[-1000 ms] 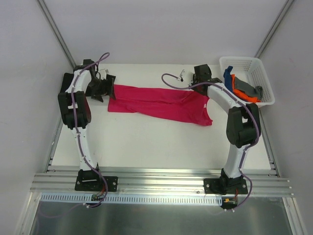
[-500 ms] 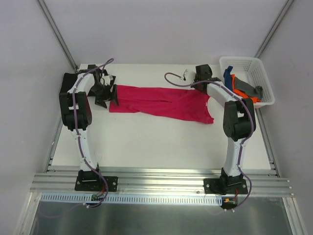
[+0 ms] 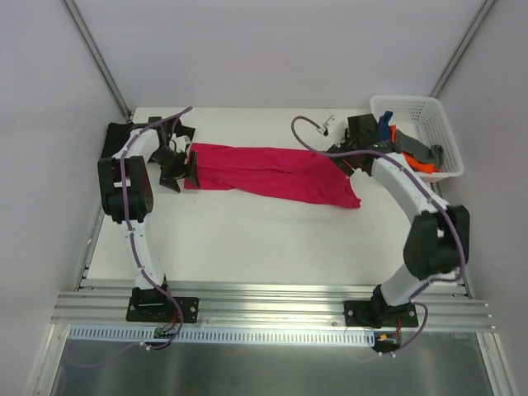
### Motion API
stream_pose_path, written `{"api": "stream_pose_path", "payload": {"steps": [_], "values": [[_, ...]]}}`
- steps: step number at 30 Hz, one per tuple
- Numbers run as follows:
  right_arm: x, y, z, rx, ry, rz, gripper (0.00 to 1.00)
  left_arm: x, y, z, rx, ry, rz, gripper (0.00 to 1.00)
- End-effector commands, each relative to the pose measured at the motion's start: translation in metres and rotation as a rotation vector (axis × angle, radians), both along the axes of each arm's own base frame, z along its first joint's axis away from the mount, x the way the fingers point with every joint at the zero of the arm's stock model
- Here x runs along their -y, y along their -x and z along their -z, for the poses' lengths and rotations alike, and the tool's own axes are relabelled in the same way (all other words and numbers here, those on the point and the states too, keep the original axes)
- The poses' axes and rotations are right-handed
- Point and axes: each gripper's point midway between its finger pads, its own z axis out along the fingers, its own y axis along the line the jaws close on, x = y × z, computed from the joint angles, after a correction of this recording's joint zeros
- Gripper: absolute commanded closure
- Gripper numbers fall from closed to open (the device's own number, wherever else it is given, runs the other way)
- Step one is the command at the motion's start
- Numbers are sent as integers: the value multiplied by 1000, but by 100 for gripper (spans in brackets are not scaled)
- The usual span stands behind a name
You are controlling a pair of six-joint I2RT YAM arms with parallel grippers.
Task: Fold and stack the t-shirts
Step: Fold the tshirt
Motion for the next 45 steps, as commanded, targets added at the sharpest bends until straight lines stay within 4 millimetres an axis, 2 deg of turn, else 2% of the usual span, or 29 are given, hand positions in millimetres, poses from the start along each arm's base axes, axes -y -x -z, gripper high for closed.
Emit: {"api": "stream_pose_path", "payload": {"steps": [1, 2, 5, 8, 10, 22, 28, 32, 35, 38, 39, 42, 45], "values": [[-18, 80, -19, -83, -210, 20, 21, -2, -9, -21, 52, 6, -9, 22], [-25, 97, -28, -79, -250, -10, 21, -4, -10, -19, 49, -3, -10, 22], [-32, 140, -6, -183, -307, -53, 21, -4, -14, -18, 51, -3, -13, 22], [-38, 161, 14, -268, -341, -78, 22, -5, -19, -19, 62, -13, -8, 22], [-43, 163, 20, -304, -358, -81, 23, -7, -21, -19, 68, -25, -3, 22], [-50, 105, 34, -340, -328, -73, 25, -7, -27, -16, 69, -20, -6, 23], [-43, 101, 45, -361, -319, -49, 26, -6, -33, -12, 69, -12, -3, 24], [-36, 106, 54, -391, -319, -29, 27, -6, -33, -9, 62, -14, -2, 26], [-29, 110, 61, -421, -325, -19, 33, -6, -33, -7, 57, -13, -1, 29], [-24, 114, 71, -455, -330, -14, 49, -4, -33, -7, 57, -11, 3, 31], [-22, 115, 73, -462, -332, -8, 58, -3, -33, -6, 54, -9, 3, 33], [-18, 113, 78, -481, -331, 0, 74, -3, -31, -4, 45, -1, 1, 38], [-13, 110, 82, -489, -332, 16, 75, -1, -26, -2, 28, 10, 0, 41]]}}
